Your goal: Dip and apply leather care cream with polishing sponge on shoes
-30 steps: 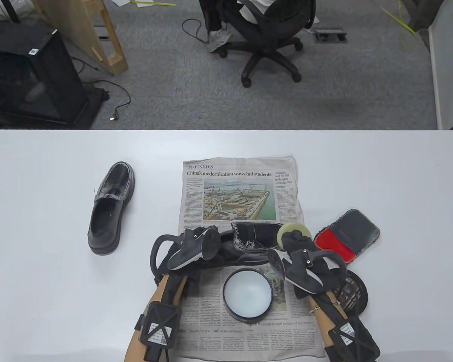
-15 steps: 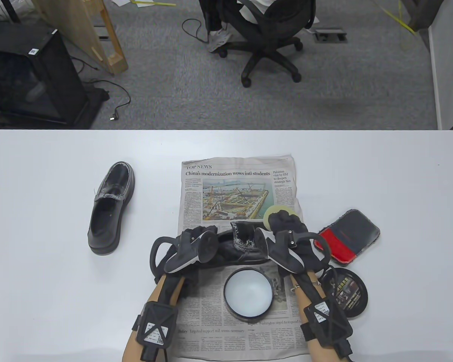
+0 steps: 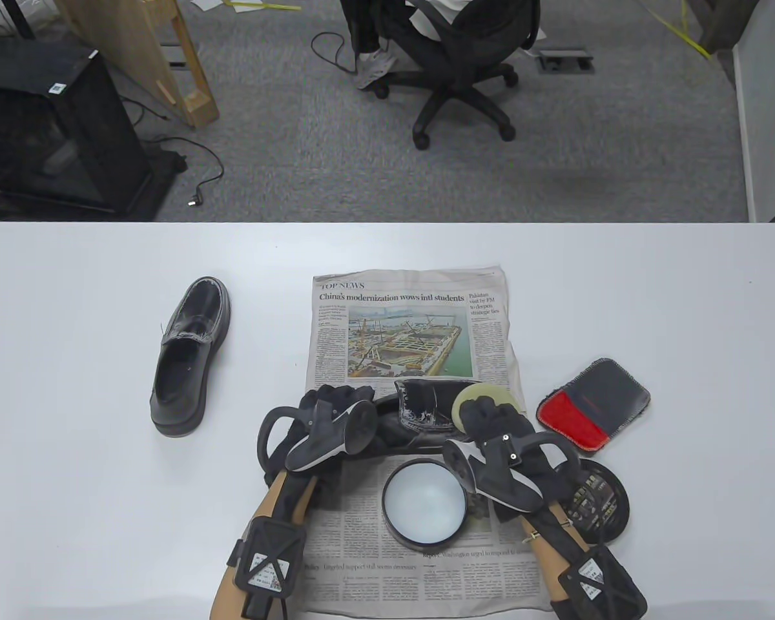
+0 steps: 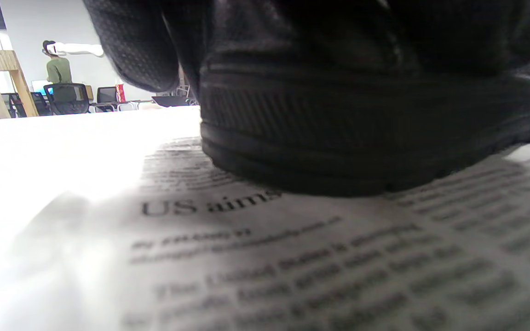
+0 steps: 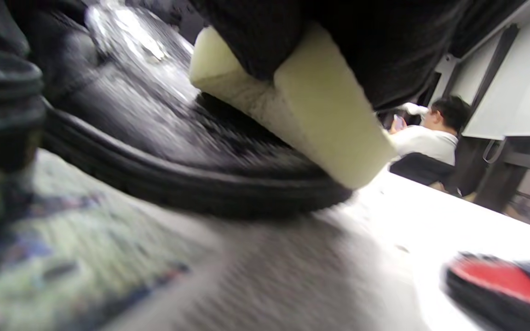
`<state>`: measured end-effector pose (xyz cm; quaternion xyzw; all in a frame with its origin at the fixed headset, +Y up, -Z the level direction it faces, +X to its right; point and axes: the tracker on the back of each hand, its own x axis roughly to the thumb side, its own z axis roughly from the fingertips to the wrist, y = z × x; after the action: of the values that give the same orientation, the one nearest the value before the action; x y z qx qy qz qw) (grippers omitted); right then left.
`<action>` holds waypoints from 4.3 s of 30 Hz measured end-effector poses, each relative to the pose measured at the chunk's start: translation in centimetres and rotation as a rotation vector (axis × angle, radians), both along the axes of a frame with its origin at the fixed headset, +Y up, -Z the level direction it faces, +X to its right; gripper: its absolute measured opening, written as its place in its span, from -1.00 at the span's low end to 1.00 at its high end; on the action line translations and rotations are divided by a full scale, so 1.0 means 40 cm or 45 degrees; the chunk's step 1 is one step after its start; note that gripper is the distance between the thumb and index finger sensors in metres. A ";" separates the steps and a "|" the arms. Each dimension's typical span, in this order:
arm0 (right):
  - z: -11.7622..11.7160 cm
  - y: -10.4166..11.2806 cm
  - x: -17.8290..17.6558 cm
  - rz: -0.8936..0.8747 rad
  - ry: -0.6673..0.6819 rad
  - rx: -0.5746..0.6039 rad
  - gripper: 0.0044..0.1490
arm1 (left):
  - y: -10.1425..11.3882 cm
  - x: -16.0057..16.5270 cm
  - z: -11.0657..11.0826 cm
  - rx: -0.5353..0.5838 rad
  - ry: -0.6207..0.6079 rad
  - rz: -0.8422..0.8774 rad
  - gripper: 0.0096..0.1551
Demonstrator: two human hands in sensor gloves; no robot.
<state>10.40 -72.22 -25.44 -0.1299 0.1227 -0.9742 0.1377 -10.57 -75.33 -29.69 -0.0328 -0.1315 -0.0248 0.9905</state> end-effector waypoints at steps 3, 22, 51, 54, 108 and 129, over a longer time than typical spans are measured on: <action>-0.039 0.002 -0.021 0.026 -0.048 0.048 -0.48 | 0.001 -0.001 -0.002 -0.018 -0.003 0.005 0.09; 0.011 -0.011 0.055 0.043 -0.071 -0.064 -0.48 | 0.002 -0.003 -0.007 -0.041 -0.010 0.030 0.07; -0.041 -0.001 -0.005 -0.006 -0.087 0.063 -0.51 | 0.000 -0.007 -0.013 -0.109 -0.025 0.028 0.07; -0.090 -0.015 0.010 0.018 -0.207 0.027 -0.51 | -0.002 -0.010 -0.012 -0.101 -0.019 0.052 0.08; -0.060 -0.014 0.079 0.194 -0.322 -0.144 -0.50 | 0.000 -0.005 -0.003 -0.057 -0.002 0.029 0.06; -0.065 -0.016 0.089 0.163 -0.236 0.062 -0.52 | -0.002 -0.008 -0.006 -0.071 -0.010 0.061 0.07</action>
<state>13.94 -72.85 -28.02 -0.0434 0.1244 -0.9680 0.2136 -10.90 -75.42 -29.93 -0.0571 -0.1370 0.0024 0.9889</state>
